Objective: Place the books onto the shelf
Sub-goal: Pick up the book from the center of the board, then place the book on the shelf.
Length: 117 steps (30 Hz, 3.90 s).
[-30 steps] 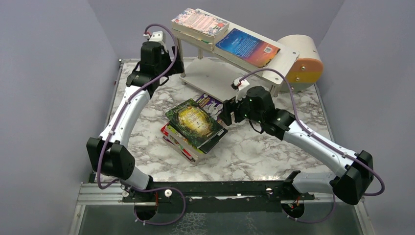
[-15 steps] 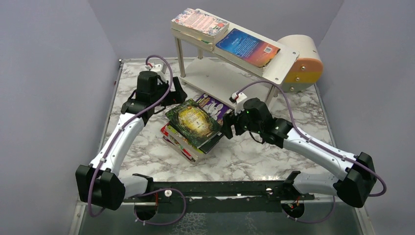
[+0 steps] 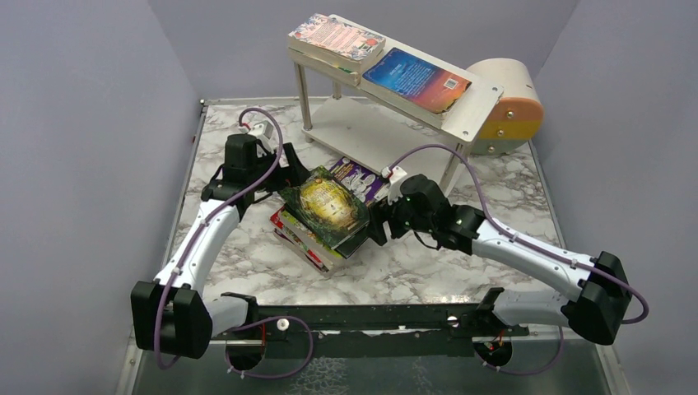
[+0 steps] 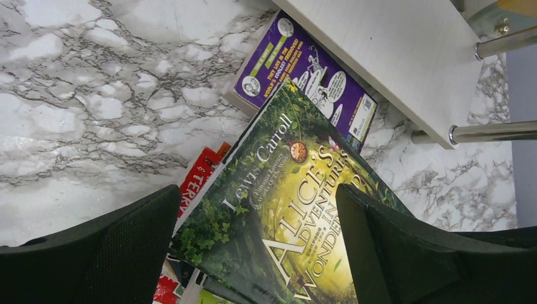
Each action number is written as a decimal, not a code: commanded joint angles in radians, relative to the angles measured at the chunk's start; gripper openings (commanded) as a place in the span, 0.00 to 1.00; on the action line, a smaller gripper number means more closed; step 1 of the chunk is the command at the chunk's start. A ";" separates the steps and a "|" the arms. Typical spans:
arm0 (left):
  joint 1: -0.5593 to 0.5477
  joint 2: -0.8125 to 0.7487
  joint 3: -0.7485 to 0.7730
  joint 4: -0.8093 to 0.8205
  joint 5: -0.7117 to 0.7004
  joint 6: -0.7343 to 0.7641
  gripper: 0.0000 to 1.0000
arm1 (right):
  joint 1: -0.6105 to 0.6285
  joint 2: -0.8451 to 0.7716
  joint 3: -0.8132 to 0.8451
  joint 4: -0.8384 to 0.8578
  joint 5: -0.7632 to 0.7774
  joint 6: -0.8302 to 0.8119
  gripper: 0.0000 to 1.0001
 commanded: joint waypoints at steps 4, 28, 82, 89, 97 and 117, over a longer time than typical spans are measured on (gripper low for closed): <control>0.064 -0.010 -0.059 0.083 0.067 -0.011 0.87 | 0.007 0.044 -0.001 0.039 0.020 0.003 0.73; 0.190 -0.031 -0.257 0.309 0.301 -0.110 0.87 | 0.007 0.138 0.033 0.092 0.032 -0.027 0.73; 0.249 0.018 -0.373 0.849 0.385 -0.467 0.00 | 0.015 0.184 0.058 0.128 0.062 -0.047 0.73; 0.252 0.074 -0.278 0.931 0.294 -0.612 0.00 | 0.015 0.131 0.041 0.121 0.086 -0.045 0.73; 0.254 0.223 -0.191 1.075 0.204 -0.754 0.00 | 0.015 0.058 0.026 0.091 0.122 -0.045 0.73; 0.154 0.695 0.003 1.562 0.135 -0.996 0.00 | 0.015 0.010 0.006 0.059 0.164 -0.032 0.73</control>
